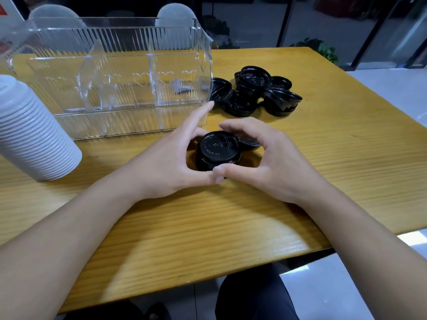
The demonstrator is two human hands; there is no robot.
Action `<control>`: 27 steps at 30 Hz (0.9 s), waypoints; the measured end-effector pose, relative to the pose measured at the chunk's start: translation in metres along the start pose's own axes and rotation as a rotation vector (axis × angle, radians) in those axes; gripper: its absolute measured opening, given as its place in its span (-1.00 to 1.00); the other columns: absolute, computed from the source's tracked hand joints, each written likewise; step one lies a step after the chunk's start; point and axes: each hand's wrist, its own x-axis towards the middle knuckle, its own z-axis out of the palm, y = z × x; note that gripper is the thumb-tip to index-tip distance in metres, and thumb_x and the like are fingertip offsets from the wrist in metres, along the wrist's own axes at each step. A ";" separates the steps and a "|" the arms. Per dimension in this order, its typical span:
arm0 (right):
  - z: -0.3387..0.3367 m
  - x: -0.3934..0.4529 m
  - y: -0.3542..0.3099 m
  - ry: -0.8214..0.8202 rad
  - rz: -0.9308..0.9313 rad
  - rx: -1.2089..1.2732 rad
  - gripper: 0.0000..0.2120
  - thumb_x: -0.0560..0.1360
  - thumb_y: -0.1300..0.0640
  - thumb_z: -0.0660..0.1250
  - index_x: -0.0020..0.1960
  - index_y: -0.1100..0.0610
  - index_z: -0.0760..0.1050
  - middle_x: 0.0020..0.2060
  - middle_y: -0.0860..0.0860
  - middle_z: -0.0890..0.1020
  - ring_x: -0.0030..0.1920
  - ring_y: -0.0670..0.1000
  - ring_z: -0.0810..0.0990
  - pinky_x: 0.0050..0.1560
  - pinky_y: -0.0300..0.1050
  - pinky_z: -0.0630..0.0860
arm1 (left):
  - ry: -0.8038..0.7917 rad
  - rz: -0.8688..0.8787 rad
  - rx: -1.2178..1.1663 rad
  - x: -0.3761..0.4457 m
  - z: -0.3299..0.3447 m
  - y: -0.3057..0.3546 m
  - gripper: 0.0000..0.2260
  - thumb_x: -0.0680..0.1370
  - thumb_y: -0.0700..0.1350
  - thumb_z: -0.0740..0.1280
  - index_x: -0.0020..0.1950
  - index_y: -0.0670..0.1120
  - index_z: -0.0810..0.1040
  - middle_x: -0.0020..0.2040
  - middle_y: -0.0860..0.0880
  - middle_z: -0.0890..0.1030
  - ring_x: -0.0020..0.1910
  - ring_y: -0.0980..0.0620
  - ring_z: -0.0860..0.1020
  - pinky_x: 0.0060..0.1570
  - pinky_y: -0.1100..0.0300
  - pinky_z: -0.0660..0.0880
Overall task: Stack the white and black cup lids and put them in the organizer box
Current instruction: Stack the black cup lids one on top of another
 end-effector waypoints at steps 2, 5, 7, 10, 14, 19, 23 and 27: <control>0.000 0.000 -0.001 0.002 0.016 0.014 -0.36 0.56 -0.08 0.63 0.58 0.01 0.54 0.44 -0.19 0.64 0.49 -0.14 0.58 0.49 -0.07 0.52 | 0.000 -0.006 0.007 0.000 0.001 0.001 0.18 0.46 0.22 0.72 0.79 0.47 -0.09 0.54 0.22 0.59 0.59 0.29 0.48 0.58 0.22 0.32; 0.000 0.001 0.000 -0.018 0.024 0.047 -0.40 0.59 -0.02 0.61 0.59 0.02 0.54 0.45 -0.20 0.65 0.49 -0.19 0.58 0.53 -0.02 0.52 | 0.002 -0.019 0.016 0.000 0.001 0.002 0.18 0.47 0.18 0.72 0.78 0.49 -0.09 0.52 0.25 0.59 0.55 0.32 0.50 0.50 0.32 0.33; 0.000 0.001 0.000 -0.018 0.040 0.073 -0.38 0.56 -0.01 0.64 0.56 0.04 0.57 0.40 -0.19 0.69 0.46 -0.21 0.61 0.53 0.00 0.53 | 0.006 -0.023 0.021 0.000 0.002 0.003 0.19 0.46 0.18 0.72 0.78 0.48 -0.09 0.50 0.26 0.61 0.54 0.30 0.52 0.51 0.27 0.35; 0.001 0.002 -0.001 0.022 0.052 0.051 -0.36 0.49 -0.08 0.69 0.50 0.03 0.61 0.33 -0.20 0.73 0.40 -0.26 0.63 0.50 -0.06 0.56 | 0.010 -0.026 0.035 0.001 0.002 0.002 0.21 0.44 0.20 0.73 0.80 0.43 -0.08 0.46 0.27 0.65 0.54 0.27 0.53 0.53 0.23 0.35; 0.005 0.002 -0.005 0.086 0.042 -0.021 -0.38 0.45 -0.15 0.70 0.43 0.02 0.66 0.27 -0.21 0.75 0.35 -0.28 0.66 0.45 -0.16 0.57 | 0.017 -0.036 0.052 0.001 0.004 0.002 0.23 0.45 0.17 0.74 0.81 0.40 -0.10 0.43 0.31 0.65 0.49 0.32 0.54 0.44 0.39 0.35; 0.003 0.001 -0.002 0.060 0.035 0.006 -0.32 0.46 -0.15 0.70 0.50 0.03 0.62 0.33 -0.20 0.72 0.40 -0.23 0.64 0.46 -0.14 0.55 | 0.019 -0.017 0.067 0.000 0.005 0.002 0.19 0.44 0.21 0.73 0.79 0.44 -0.05 0.50 0.27 0.58 0.56 0.25 0.50 0.60 0.14 0.38; -0.004 0.002 -0.001 0.161 0.056 0.027 -0.48 0.61 -0.18 0.53 0.50 0.00 0.62 0.31 -0.18 0.72 0.37 -0.14 0.66 0.39 -0.18 0.53 | 0.015 0.006 0.079 -0.001 0.004 0.001 0.13 0.40 0.35 0.69 0.79 0.43 0.06 0.59 0.27 0.46 0.64 0.37 0.35 0.59 0.24 0.31; -0.007 0.006 0.010 0.324 0.082 -0.052 -0.79 0.71 0.03 0.46 0.30 0.05 0.72 0.14 -0.13 0.76 0.20 -0.07 0.71 0.28 -0.08 0.60 | 0.054 0.059 0.073 -0.001 0.005 0.004 -0.13 0.48 0.43 0.57 0.73 0.28 0.35 0.53 0.33 0.53 0.55 0.36 0.46 0.50 0.36 0.37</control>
